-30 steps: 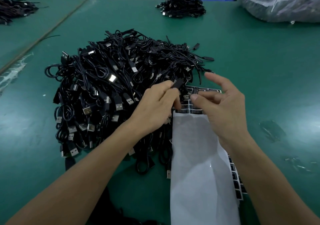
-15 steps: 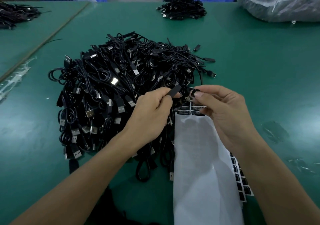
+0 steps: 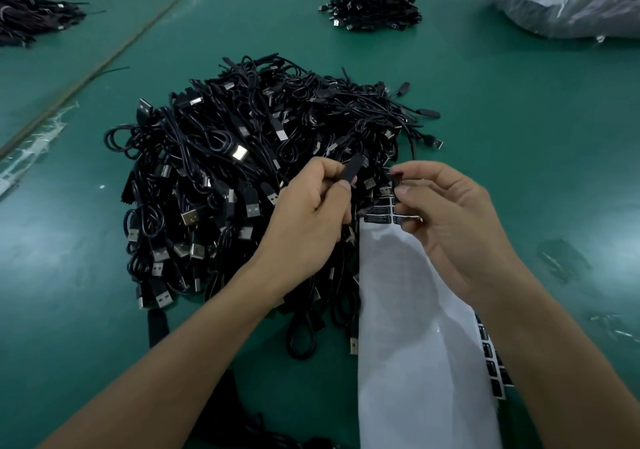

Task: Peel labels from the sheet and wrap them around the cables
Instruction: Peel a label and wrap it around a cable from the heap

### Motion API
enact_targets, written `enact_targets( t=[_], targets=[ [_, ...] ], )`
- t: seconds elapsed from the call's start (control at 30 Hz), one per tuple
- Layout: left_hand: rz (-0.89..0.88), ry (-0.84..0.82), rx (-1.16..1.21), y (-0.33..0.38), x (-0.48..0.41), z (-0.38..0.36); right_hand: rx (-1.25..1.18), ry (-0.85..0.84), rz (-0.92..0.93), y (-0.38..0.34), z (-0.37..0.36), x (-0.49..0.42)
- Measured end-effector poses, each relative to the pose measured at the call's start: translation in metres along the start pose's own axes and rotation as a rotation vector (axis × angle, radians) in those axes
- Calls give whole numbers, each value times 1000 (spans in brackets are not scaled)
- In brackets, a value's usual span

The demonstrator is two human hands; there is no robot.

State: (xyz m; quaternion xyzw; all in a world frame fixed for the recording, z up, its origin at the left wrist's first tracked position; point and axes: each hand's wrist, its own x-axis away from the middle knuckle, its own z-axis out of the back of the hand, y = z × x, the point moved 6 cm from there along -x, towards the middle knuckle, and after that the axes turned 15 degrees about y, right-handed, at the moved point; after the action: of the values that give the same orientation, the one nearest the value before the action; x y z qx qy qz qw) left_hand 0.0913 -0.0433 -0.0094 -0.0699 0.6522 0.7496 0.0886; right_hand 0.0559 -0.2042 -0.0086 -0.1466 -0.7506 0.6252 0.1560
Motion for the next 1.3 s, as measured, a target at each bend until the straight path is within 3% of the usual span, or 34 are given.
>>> enact_targets(
  t=[0.2, 0.63, 0.9, 1.0, 1.17, 1.3],
  targets=[
    [6, -17, -46, 1, 2, 1, 317, -86, 284, -7, -9, 8],
    [-24, -17, -19, 5, 4, 2, 271, -165, 169, -5, -9, 10],
    [-3, 30, 38, 2, -1, 4, 152, 39, 200, -9, 3, 3],
    [35, 89, 87, 2, -4, 8, 228, 117, 162, -7, 8, 2],
    [86, 96, 164, 2, -5, 9, 251, -8, 24, 5, -7, 7],
    [90, 99, 167, 2, -5, 9, 131, 32, -38, 7, -11, 9]
  ],
)
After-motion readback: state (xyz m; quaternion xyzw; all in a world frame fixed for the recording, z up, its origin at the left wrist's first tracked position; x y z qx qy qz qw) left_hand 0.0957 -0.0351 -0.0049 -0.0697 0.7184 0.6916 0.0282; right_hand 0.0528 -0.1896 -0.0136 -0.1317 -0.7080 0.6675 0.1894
